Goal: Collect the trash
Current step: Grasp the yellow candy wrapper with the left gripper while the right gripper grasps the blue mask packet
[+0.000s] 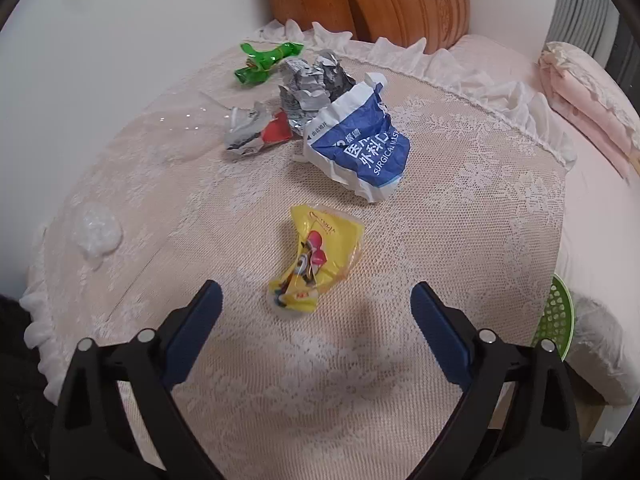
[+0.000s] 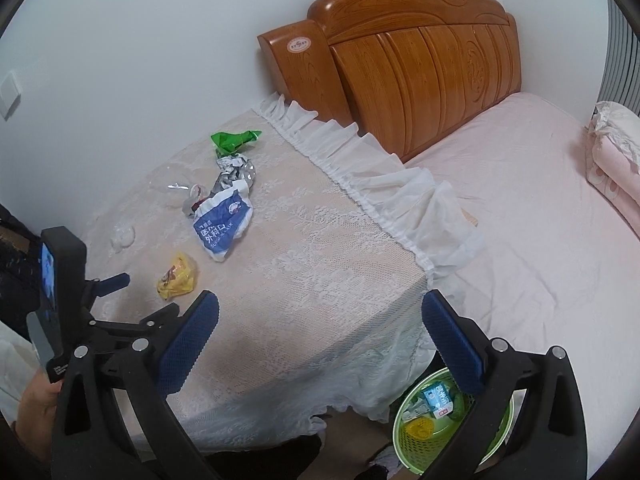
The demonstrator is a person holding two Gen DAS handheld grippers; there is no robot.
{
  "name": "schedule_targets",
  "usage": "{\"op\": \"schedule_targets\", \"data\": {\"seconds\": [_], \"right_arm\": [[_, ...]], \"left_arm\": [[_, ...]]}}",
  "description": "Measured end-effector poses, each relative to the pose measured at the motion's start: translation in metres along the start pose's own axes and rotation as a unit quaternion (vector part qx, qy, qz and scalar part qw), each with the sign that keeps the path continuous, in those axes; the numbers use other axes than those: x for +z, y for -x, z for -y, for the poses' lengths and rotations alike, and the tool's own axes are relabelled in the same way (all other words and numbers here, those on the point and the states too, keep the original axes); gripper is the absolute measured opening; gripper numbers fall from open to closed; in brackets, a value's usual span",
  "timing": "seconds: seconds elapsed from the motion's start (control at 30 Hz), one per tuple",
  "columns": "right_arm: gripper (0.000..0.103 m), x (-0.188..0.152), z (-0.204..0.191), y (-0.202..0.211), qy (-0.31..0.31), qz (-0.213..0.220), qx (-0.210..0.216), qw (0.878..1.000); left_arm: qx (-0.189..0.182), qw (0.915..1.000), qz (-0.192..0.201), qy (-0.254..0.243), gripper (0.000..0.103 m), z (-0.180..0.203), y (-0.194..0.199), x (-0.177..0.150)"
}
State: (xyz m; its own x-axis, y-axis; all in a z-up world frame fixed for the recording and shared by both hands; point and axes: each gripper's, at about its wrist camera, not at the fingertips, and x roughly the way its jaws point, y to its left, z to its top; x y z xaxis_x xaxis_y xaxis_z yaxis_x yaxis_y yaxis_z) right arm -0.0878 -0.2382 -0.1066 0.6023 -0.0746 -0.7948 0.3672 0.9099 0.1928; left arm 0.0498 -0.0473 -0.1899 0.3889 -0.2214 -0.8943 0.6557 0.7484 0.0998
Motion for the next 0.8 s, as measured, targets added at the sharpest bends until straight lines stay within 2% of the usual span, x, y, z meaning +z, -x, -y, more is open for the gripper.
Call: {"op": "schedule_targets", "data": {"seconds": [0.07,0.13,0.2,0.33,0.47,0.67,0.8], "right_arm": [[0.101,0.001,-0.008,-0.006,-0.003,-0.004,-0.007,1.0],[0.101,0.001,-0.014,-0.012,-0.008,-0.007,-0.012,1.0],[0.101,0.001,-0.019,-0.016,-0.013,-0.01,-0.017,1.0],[0.101,0.003,-0.025,-0.021,-0.019,-0.012,-0.026,0.999],[0.101,0.004,-0.032,-0.025,-0.016,-0.015,-0.031,0.999],[0.101,0.008,-0.04,-0.039,-0.012,-0.031,-0.017,0.999],[0.101,0.017,-0.053,-0.063,0.006,-0.047,-0.002,0.999]], "left_arm": [[-0.01,0.9998,-0.009,-0.014,0.084,-0.001,-0.014,0.004],[-0.023,0.9993,-0.015,-0.026,0.076,-0.003,-0.026,0.007],[-0.038,0.9984,-0.021,-0.036,0.064,-0.004,-0.033,0.008],[-0.068,0.9968,-0.016,-0.038,0.052,-0.006,-0.036,0.011],[-0.099,0.9945,-0.021,-0.025,0.029,-0.01,-0.038,0.013],[-0.097,0.9951,-0.018,0.009,0.024,-0.023,-0.035,0.016],[-0.086,0.9949,-0.002,0.054,0.024,-0.044,-0.013,0.014]]}}
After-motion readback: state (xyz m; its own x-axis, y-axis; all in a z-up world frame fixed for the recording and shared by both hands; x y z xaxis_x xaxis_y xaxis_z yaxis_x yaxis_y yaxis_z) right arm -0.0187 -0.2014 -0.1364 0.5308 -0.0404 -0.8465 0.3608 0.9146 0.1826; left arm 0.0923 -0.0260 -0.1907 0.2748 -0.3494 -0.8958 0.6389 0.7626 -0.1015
